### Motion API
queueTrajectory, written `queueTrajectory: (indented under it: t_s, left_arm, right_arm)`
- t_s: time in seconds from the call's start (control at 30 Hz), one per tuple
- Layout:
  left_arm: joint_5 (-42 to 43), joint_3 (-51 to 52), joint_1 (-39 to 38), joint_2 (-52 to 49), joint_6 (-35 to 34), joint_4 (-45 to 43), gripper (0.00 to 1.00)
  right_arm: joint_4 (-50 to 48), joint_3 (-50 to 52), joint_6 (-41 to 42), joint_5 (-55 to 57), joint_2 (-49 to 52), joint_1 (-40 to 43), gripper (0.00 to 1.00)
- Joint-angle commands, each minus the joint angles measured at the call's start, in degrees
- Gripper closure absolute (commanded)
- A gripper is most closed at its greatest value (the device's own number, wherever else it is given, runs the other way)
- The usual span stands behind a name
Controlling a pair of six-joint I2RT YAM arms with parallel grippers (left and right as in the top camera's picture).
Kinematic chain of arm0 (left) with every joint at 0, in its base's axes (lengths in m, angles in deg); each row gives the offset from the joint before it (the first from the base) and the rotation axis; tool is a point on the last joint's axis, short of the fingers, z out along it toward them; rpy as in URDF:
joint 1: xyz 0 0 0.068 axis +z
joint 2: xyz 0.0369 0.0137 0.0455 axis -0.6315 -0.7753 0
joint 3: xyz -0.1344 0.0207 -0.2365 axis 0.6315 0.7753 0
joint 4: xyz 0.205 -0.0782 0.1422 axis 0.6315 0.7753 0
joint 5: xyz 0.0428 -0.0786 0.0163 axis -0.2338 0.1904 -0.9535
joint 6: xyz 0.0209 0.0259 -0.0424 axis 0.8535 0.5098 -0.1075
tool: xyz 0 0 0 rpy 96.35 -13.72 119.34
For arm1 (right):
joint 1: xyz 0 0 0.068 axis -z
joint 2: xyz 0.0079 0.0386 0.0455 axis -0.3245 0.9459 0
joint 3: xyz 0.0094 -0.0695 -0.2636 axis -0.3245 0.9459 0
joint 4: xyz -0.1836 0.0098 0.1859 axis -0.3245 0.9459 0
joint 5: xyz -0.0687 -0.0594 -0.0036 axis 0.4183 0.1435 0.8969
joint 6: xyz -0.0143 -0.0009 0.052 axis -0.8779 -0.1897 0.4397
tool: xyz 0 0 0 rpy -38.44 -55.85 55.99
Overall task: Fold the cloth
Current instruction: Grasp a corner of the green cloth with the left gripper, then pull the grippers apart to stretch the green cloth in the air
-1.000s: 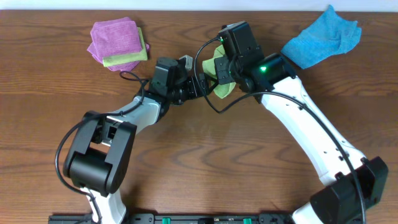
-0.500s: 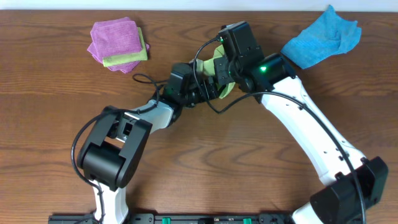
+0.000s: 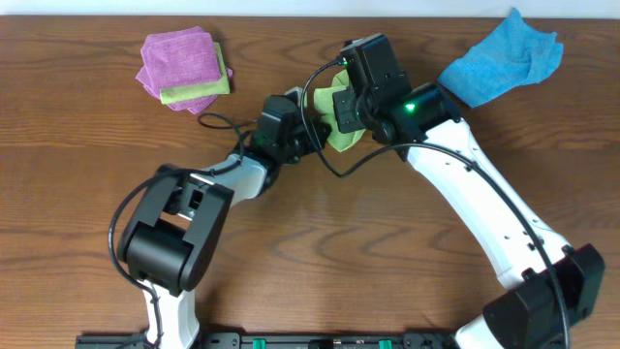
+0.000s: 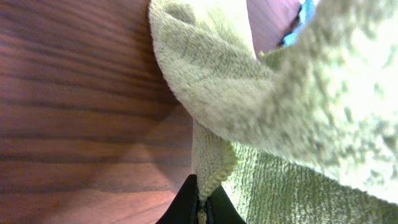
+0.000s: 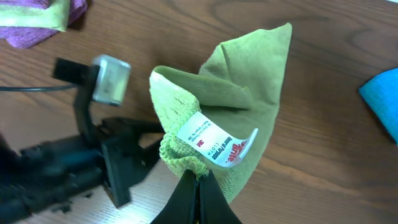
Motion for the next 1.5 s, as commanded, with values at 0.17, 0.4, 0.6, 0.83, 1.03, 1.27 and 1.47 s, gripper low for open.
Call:
queueTrajectory:
  t_s: [0.17, 0.4, 0.6, 0.83, 1.03, 1.27, 1.47]
  left_arm:
    - [9.3, -0.9, 8.6, 2.8, 2.1, -1.0, 0.94]
    - [11.8, -0.9, 13.1, 8.6, 3.3, 1.6, 0.94]
    - [10.7, -0.9, 14.6, 16.7, 5.4, 7.8, 0.94]
    - [9.0, -1.0, 16.4, 23.9, 5.0, 10.1, 0.94]
    - [4.5, -3.3, 16.6, 25.2, 4.3, 10.4, 0.94]
    - [-4.6, -4.8, 16.6, 24.8, 4.9, 10.5, 0.94]
    - [-6.9, -6.0, 16.6, 21.2, 6.9, 8.1, 0.94]
  right_arm:
    - [-0.7, -0.6, 0.9, 6.2, -0.3, 1.6, 0.99]
    - [-1.7, -0.7, 2.5, 7.3, -1.4, 3.6, 0.99]
    - [-1.8, -0.7, 6.1, 8.5, -2.8, 3.6, 0.99]
    - [-7.2, -0.7, 6.0, 10.7, -5.5, 3.5, 0.99]
    - [-14.1, -0.7, 1.2, 10.7, -5.0, 4.9, 0.99]
    - [-20.0, -0.7, -0.7, 9.7, -3.1, 8.5, 0.99]
    - [-25.0, -0.7, -3.1, 9.2, 0.8, 9.9, 0.99]
